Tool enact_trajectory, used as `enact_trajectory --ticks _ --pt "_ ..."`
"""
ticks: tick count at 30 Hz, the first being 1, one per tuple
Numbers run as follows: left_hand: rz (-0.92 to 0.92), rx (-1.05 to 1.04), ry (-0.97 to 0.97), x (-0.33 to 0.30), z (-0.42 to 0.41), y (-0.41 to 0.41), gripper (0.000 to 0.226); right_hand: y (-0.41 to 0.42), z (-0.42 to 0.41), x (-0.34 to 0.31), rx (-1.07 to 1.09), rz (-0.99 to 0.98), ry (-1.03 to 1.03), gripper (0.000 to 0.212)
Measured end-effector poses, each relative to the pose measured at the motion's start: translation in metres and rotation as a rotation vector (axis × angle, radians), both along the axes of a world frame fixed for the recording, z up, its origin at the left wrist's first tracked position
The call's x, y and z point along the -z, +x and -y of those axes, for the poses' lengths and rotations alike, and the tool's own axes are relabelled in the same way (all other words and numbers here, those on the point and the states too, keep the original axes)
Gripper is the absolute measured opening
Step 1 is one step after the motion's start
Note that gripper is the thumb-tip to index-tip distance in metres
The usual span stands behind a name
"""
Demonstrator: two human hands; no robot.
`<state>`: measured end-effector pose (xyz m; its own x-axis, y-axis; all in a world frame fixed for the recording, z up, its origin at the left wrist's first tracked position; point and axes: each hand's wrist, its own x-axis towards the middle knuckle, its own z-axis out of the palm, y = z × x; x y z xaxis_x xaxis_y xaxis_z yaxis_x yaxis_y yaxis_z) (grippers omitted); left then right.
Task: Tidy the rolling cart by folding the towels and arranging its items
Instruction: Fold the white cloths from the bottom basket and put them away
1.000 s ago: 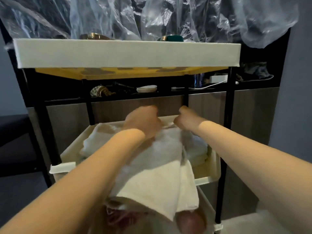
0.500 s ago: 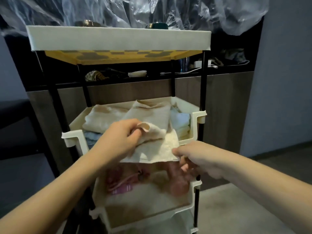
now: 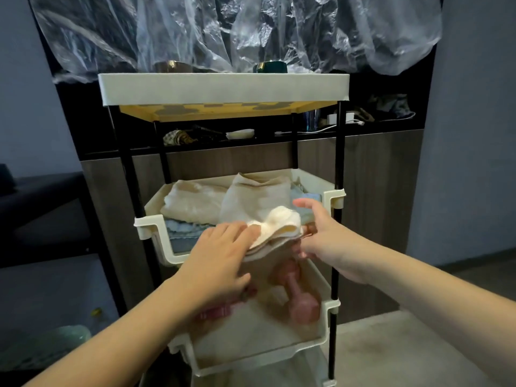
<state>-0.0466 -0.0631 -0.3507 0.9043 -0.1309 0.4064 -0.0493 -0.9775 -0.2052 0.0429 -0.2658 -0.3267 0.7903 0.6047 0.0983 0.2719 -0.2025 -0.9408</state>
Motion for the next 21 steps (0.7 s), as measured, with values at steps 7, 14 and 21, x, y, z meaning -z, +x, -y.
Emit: enact_trajectory --ticks 7,14,21 --pt "0.053 -0.007 0.106 0.003 -0.003 0.007 0.036 0.018 -0.012 0.004 0.155 1.334 -0.659 0.032" --pt "-0.028 -0.001 -0.070 -0.033 -0.019 0.002 0.015 0.024 -0.005 -0.024 0.063 0.817 -0.396 0.010" --pt "0.329 0.215 -0.175 -0.086 0.004 -0.008 0.018 0.012 0.007 -0.055 0.034 1.074 -0.519 0.040"
